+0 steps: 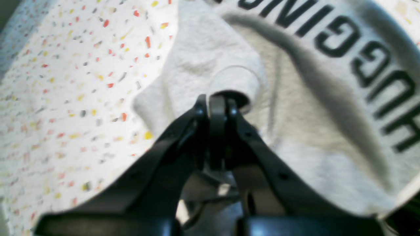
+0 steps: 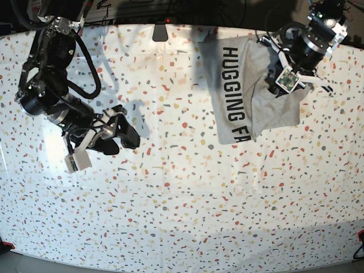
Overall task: Fold the T-shirt properly
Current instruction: 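Release with the right gripper and press the bundle with the left gripper, then grasp the folded shirt's corners with both grippers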
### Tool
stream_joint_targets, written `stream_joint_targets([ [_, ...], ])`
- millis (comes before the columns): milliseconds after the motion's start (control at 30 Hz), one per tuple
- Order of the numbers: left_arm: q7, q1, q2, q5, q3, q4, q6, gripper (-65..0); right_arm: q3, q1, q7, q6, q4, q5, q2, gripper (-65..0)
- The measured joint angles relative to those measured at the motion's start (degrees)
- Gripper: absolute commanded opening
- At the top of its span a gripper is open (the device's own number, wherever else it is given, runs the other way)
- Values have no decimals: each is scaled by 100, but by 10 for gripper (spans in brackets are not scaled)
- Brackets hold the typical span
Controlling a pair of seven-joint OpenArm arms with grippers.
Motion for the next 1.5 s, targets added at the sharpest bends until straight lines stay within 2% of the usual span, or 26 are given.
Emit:
stream_joint_targets([
  [67, -83, 7, 9, 0, -291, 0, 577, -650, 0, 0, 4, 0, 0, -66, 2, -284],
  [100, -116, 2, 7, -2, -520, 0, 713, -650, 0, 0, -2, 0, 0, -101, 2, -284],
  [233, -361, -11, 4, -332, -1187, -2, 723, -650, 0, 2, 2, 0, 0, -96, 0, -284],
  [367, -422, -11, 7, -365, -1274, -70, 713, -650, 0, 0, 0, 0, 0, -98, 2, -284],
  [467, -664, -11, 7, -304, -1274, -317, 688, -650, 0, 0, -37, 0, 0, -96, 0, -284],
  [567, -1062, -11, 7, 223, -1274, -621, 693, -482, 0, 0, -90, 0, 0, -96, 0, -284],
  [600, -1152, -11, 7, 485, -1274, -730, 686, -454, 0, 0, -90, 0, 0, -96, 0, -284],
  [700, -1121, -48, 2, 1169, -1274, -1067, 758, -447, 0, 0, -92, 0, 0, -96, 2, -284],
  [800, -997, -61, -22, 1687, -1274, -1222, 1425, -448, 0, 0, -90, 0, 0, -94, 0, -284],
  [867, -704, -74, -26, 1805, -1287, -1231, 1958, -450, 0, 0, -92, 0, 0, -83, 2, -284],
  [933, -509, -90, -26, 1703, -1285, -1231, 2452, -477, 0, 0, -92, 0, 0, -76, 2, -284],
  [1000, -422, -90, -28, 1174, -1292, -1213, 2662, -517, 0, 0, -92, 0, 0, 96, 2, -284],
  [1067, -372, -39, -26, 442, -1290, -1134, 2559, -541, -7, 2, -90, 0, 0, 157, 0, -284],
  [1100, -369, 20, -28, 76, -1290, -1062, 2371, -541, -46, 2, -92, 2, 0, 151, 2, -284],
  [1167, -369, 133, -24, -601, -1290, -920, 1878, -555, -192, -2, -92, 0, 0, 42, 7, -284],
  [1233, -389, 291, -26, -1244, -1290, -813, 1320, -624, -444, 0, -90, -2, 0, -96, 9, -284],
  [1300, -354, 422, -26, -1711, -1283, -800, 887, -650, -761, 0, -39, -2, 0, -385, 2, -284],
  [1400, 291, 529, -26, -2098, -1285, -802, 525, -650, -1167, 0, 127, -17, 0, -728, 2, -284],
  [1500, 837, 527, -26, -2498, -1285, -800, 13, -650, -1506, 0, 177, -17, 0, -881, 28, -284],
])
